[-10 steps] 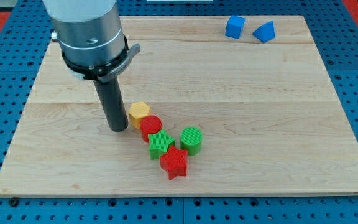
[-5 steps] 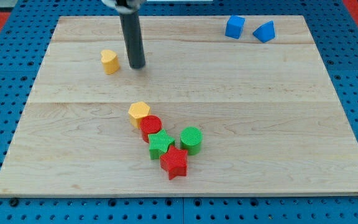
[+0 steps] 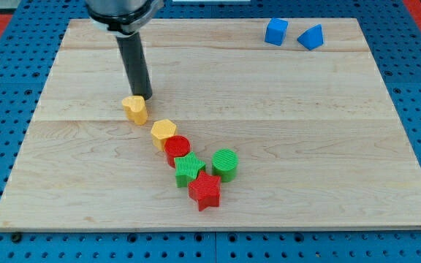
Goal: Slide the yellow heart to the left of the yellow hexagon
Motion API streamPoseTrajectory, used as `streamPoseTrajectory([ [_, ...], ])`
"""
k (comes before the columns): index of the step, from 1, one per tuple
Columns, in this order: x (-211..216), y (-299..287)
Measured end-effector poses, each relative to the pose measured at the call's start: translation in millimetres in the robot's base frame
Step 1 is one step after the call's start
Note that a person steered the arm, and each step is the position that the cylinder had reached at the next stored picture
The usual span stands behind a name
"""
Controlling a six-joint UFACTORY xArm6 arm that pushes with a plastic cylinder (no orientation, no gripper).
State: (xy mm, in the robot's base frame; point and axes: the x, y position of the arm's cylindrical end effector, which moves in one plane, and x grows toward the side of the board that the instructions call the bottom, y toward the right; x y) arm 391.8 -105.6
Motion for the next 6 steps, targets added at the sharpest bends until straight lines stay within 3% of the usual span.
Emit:
streamPoseTrajectory([
  [1, 28, 17],
  [3, -32, -24],
  [4, 24, -36],
  [5, 60, 14],
  [6, 53, 41],
])
